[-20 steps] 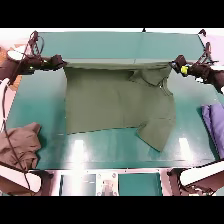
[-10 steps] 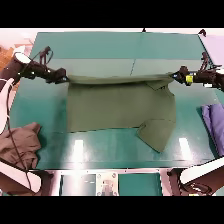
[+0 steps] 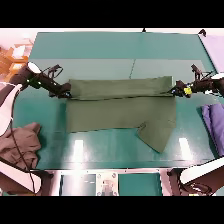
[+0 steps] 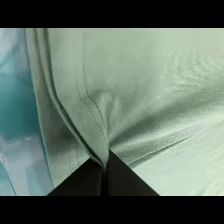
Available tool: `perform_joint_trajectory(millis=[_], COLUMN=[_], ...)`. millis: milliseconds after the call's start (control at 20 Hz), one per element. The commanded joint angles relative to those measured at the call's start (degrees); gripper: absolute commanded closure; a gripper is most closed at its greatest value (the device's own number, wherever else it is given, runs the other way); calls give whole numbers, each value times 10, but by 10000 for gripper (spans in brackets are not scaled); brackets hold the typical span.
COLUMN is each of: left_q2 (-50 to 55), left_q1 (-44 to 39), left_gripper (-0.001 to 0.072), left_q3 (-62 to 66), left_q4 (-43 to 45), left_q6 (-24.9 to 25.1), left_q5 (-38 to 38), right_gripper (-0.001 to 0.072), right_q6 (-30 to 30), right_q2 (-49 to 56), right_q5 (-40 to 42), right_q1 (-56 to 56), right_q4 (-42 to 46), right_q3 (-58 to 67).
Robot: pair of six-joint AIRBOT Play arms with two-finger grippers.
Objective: Fold the shirts.
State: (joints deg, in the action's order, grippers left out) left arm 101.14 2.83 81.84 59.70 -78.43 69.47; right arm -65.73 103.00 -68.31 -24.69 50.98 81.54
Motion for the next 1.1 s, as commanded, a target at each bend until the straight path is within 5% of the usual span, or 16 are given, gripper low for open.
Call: perform_joint_trajectory(millis=[0, 50, 100, 150, 200, 250, 600, 850, 1050], left_q2=[0, 0, 0, 0, 0, 0, -121, -378, -532], left_q1=[-3, -3, -3, -3, -2, -2, 9, 9, 8], left_gripper=[687, 687, 686, 619, 323, 215, 224, 222, 222], left_q3=[-12, -12, -12, -11, -10, -2, -46, -370, -610], left_q4=[-2, -2, -3, -8, -14, -14, 73, 69, -92], left_q6=[-12, -21, -28, -37, -50, -65, -107, -171, -174], left_q5=[17, 20, 22, 26, 36, 54, 147, 19, -124], right_gripper=[696, 694, 610, 431, 373, 372, 382, 385, 430], right_q6=[-3, -3, -7, -21, -33, -45, -80, -92, -104], right_q2=[0, 0, 0, 0, 0, -1, -134, -333, -450], right_q5=[-1, -1, -2, -5, -16, -35, -147, -45, 59], right_q1=[0, 0, 1, 1, 0, -2, -93, -199, -212], right_q4=[14, 14, 12, 11, 12, 12, 21, 26, 27], right_q3=[-5, -5, -5, -5, 1, 12, -41, -304, -476])
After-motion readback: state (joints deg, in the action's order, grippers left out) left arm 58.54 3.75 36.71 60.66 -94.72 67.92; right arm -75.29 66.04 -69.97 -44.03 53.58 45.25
